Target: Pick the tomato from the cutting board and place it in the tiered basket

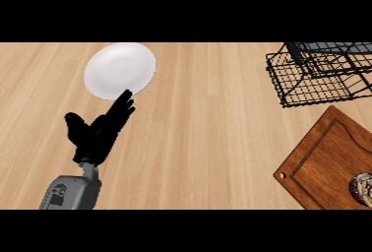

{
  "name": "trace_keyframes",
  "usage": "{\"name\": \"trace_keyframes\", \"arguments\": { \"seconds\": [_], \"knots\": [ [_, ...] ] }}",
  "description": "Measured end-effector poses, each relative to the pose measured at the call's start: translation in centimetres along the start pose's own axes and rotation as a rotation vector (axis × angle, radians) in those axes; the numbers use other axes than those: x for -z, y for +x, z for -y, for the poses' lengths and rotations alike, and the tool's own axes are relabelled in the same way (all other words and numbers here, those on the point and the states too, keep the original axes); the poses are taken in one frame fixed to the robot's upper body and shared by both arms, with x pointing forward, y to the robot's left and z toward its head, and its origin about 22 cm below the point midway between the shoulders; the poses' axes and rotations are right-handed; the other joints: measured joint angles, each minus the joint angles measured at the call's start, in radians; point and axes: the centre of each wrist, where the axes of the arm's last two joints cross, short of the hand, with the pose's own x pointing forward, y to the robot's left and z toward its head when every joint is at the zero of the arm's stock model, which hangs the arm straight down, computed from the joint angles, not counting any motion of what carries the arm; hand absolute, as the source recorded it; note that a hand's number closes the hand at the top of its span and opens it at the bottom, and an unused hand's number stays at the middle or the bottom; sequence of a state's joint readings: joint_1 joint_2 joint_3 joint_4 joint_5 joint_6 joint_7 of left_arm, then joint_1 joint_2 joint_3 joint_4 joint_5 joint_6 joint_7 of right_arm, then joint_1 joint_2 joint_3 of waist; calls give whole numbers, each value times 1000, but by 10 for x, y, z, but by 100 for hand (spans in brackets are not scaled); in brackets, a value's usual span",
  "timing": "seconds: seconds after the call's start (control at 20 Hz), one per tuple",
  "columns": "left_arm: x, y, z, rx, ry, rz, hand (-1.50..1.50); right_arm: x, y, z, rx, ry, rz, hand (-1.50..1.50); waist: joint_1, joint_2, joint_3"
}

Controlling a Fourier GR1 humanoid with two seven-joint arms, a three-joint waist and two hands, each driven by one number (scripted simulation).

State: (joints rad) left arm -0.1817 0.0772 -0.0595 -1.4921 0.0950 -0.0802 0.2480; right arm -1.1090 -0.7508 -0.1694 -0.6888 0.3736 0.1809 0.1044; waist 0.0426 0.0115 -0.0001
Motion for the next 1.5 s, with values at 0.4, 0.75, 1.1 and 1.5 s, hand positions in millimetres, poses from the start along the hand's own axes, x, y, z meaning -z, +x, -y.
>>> {"name": "trace_keyframes", "arguments": {
  "seconds": [0.4,0.75,1.1,1.5],
  "knots": [
    [5,1,0,4,1,5,0,20,11,-53,280,65,13,-150,5,4,1],
    [7,2,-3,10,-5,2,0,27,21,-87,393,81,126,-150,7,6,1],
    [5,1,0,8,3,5,0,30,28,-74,455,-111,156,-150,-1,3,0],
    [-2,-2,-8,-3,24,3,0,15,-31,-2,526,-264,-25,-150,-21,-2,1]
  ]
}}
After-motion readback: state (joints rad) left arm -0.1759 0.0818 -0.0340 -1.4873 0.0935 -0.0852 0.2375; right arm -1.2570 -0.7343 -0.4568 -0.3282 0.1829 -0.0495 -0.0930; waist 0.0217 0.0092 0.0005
